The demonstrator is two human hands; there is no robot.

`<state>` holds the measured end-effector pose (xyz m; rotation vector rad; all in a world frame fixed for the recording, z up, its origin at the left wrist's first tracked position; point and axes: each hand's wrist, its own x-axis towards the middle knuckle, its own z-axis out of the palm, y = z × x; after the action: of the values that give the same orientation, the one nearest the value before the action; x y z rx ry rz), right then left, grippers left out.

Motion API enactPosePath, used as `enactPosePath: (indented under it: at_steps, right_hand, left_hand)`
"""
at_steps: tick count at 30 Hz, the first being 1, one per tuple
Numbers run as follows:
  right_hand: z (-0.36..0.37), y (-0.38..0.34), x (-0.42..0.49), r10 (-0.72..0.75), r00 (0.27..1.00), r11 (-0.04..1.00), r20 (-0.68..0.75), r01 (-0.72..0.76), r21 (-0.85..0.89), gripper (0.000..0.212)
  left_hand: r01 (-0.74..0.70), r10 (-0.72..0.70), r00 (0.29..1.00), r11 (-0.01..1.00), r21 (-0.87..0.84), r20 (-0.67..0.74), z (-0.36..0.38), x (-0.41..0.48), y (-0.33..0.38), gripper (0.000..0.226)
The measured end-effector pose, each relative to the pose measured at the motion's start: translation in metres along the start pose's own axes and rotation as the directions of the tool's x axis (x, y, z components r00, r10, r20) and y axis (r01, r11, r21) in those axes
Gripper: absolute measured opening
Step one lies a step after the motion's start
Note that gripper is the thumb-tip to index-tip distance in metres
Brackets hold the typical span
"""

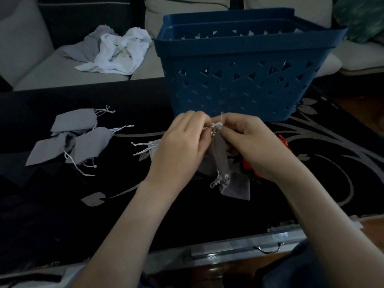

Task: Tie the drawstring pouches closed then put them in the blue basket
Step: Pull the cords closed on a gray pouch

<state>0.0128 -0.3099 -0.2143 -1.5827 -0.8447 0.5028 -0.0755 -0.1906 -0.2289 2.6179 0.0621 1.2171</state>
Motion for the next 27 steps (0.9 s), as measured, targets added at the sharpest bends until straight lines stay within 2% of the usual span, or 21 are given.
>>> enactPosePath:
  at_steps: [6,11,13,16,19,22,27]
  right_hand:
    - [-0.003,0.000,0.001,0.016,0.999,0.998,-0.048,-0.019,-0.054,0.021]
    - [-0.004,0.000,0.000,-0.083,0.993,0.949,-0.087,0.052,-0.312,0.016]
    - [-0.001,-0.002,-0.002,-0.146,0.980,0.931,-0.135,0.090,-0.355,0.014]
    - [0.005,0.000,-0.002,-0.154,0.974,0.946,-0.168,0.096,-0.310,0.008]
    - [0.005,0.002,0.000,-0.150,0.977,0.966,-0.154,0.111,-0.234,0.014]
    - [0.005,-0.001,-0.001,-0.178,0.975,0.972,-0.137,0.152,-0.178,0.015]
    - [0.006,-0.001,0.000,-0.190,0.960,0.975,-0.205,0.160,-0.155,0.010]
  left_hand:
    - [-0.024,0.024,1.000,0.998,0.050,0.010,0.001,-0.002,0.002,0.007]
    - [-0.009,0.010,0.999,1.000,-0.004,0.037,0.002,-0.002,0.002,0.007]
    - [0.034,-0.031,0.998,0.998,-0.055,0.051,0.001,-0.001,0.001,0.007]
    - [0.104,-0.099,0.994,0.986,-0.131,0.047,0.000,0.001,0.000,0.010]
    - [0.146,-0.146,0.989,0.976,-0.164,0.012,-0.001,0.001,0.000,0.016]
    - [0.160,-0.166,0.986,0.973,-0.168,-0.024,-0.001,0.000,0.003,0.018]
    - [0.176,-0.188,0.981,0.967,-0.182,-0.048,0.000,-0.001,0.006,0.024]
